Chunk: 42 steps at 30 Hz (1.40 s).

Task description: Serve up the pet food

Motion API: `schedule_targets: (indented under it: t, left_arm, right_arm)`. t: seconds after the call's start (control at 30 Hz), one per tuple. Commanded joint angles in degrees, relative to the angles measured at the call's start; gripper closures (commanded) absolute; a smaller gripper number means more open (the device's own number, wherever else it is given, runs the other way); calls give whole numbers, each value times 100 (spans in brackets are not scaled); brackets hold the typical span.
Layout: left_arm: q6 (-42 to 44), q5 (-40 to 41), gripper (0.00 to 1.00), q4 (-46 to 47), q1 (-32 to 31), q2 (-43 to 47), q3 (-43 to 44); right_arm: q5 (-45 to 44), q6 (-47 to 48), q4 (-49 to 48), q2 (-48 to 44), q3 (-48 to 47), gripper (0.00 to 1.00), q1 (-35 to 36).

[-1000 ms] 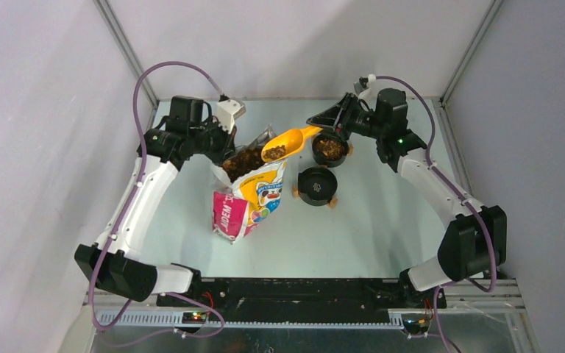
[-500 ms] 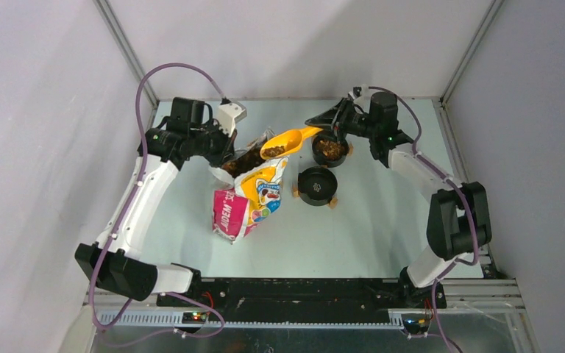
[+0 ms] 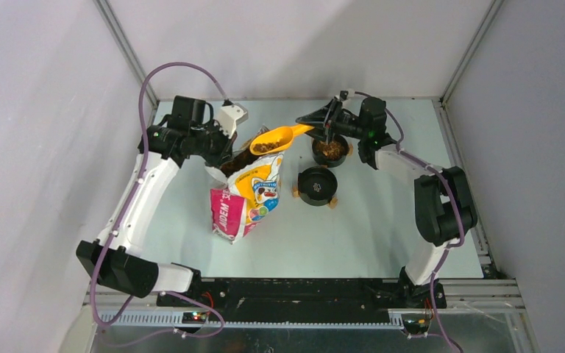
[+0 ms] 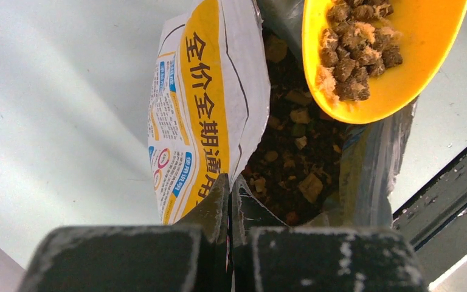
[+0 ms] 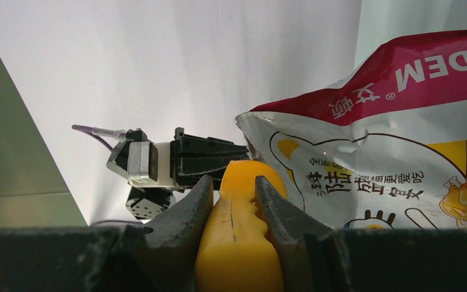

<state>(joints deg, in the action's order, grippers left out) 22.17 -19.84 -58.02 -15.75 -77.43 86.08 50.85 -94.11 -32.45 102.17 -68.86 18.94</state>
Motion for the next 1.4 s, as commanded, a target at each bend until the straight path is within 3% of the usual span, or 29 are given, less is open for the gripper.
schedule_targets:
  t: [0.0, 0.57, 0.9, 1.37]
  left_arm:
    - [117, 157, 100, -132, -36, 255, -69]
    - [-239, 157, 100, 20, 27, 425, -283]
    - [-364, -29, 100, -10, 28, 754, -271]
    - [-487, -253, 100, -29, 27, 1119, -293]
  right_arm:
    - [108, -64, -442, -240, 25, 100, -68]
    - [199, 387, -588, -1436, 1381, 100, -1604]
    - [-123, 2498, 643, -2103, 2147, 100, -2377]
    - [-1389, 5274, 2465, -2397, 2073, 100, -2194]
